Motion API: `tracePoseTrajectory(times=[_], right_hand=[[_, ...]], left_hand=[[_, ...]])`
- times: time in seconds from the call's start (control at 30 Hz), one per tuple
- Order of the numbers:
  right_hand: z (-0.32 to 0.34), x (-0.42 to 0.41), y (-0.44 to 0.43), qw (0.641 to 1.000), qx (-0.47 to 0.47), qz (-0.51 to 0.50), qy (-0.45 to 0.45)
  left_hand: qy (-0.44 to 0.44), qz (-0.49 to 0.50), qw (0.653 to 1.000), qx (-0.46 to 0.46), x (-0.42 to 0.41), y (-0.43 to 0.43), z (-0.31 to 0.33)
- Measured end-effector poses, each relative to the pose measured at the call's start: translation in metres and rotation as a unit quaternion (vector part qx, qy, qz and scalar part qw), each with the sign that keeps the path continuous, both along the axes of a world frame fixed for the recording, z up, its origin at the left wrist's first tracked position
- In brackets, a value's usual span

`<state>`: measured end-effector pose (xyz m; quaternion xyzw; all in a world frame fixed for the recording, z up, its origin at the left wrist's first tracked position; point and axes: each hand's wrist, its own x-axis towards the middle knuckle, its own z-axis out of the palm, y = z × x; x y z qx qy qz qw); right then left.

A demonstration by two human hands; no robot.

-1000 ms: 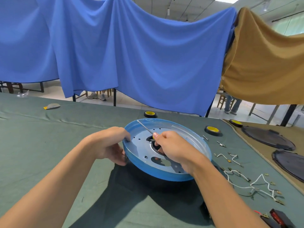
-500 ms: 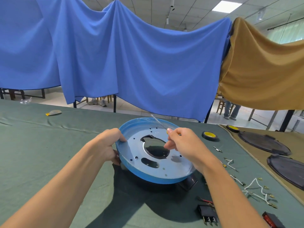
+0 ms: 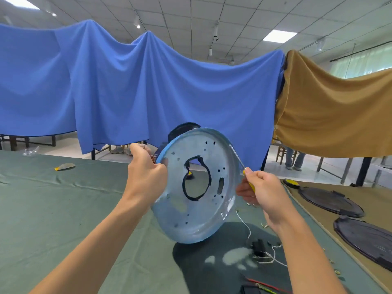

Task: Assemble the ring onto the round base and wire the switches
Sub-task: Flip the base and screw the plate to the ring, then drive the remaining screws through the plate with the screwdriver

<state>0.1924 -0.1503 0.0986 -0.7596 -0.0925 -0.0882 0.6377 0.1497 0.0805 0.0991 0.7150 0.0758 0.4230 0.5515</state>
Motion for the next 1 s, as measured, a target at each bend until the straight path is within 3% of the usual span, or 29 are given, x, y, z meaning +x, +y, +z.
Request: tracePoseTrajectory(times=[0.13,0.33,0.5,0.67,0.83,1.0], right_hand=[[0.004,0.001,-0.013,0.997,0.067,-0.029,0.009],[0.008,0.001,-0.032,0.988,0.138,-0.051,0.052],[0.009,0.003,-0.036,0.988,0.139,-0.048,0.055],[0.007,0.004,-0.032,0.991,0.115,-0.021,0.059],[-0.005,0.003,-0.014,0.997,0.009,0.027,0.072],[-0.027,0.006,0.007,0.994,-0.079,0.014,0.069]], left_hand=[[-0.082,0.043,0.981,0.173,-0.013,-0.017,0.003],[-0.128,0.012,0.922,0.366,-0.014,-0.028,-0.017],[-0.145,0.066,0.83,0.535,-0.009,-0.023,-0.045],[-0.166,0.068,0.775,0.607,-0.003,-0.012,-0.08],[-0.2,0.003,0.722,0.662,-0.003,-0.002,-0.102],[-0.156,-0.004,0.736,0.658,-0.004,0.002,-0.11]])
